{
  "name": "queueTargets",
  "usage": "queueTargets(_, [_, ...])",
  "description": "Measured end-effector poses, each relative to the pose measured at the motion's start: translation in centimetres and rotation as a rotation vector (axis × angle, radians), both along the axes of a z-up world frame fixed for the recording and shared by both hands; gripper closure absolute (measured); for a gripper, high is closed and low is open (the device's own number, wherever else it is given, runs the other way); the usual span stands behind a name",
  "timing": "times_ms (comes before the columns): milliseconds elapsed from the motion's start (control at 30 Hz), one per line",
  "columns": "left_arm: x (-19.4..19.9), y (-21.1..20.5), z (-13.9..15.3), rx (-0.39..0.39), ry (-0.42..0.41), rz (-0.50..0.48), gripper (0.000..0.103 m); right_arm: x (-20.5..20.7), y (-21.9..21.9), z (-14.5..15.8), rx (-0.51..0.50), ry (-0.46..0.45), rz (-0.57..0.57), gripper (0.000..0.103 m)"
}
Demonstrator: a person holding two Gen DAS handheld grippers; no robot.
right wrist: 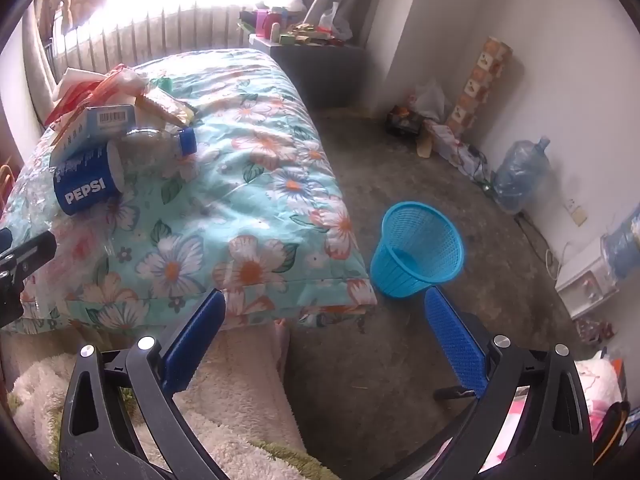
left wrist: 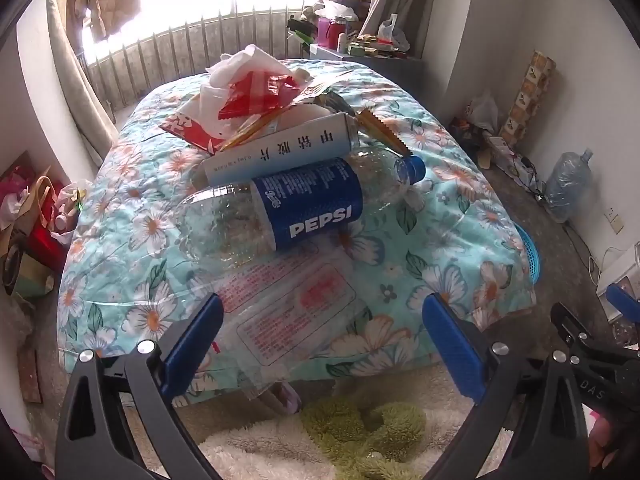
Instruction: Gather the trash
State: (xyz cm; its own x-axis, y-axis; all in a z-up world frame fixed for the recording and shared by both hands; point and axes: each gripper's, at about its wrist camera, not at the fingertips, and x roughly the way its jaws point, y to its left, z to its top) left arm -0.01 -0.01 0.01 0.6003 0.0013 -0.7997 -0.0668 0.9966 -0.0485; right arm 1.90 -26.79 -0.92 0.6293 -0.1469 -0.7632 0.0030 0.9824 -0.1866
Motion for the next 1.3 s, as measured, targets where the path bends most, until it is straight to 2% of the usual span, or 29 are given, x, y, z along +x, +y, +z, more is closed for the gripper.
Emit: queueTargets(1300, [-0.2, 0.1, 0.3, -0.003, -0.012, 0.004, 0.006, 0.0, 0.3, 1.0, 0.009, -0.015, 0.003, 0.008])
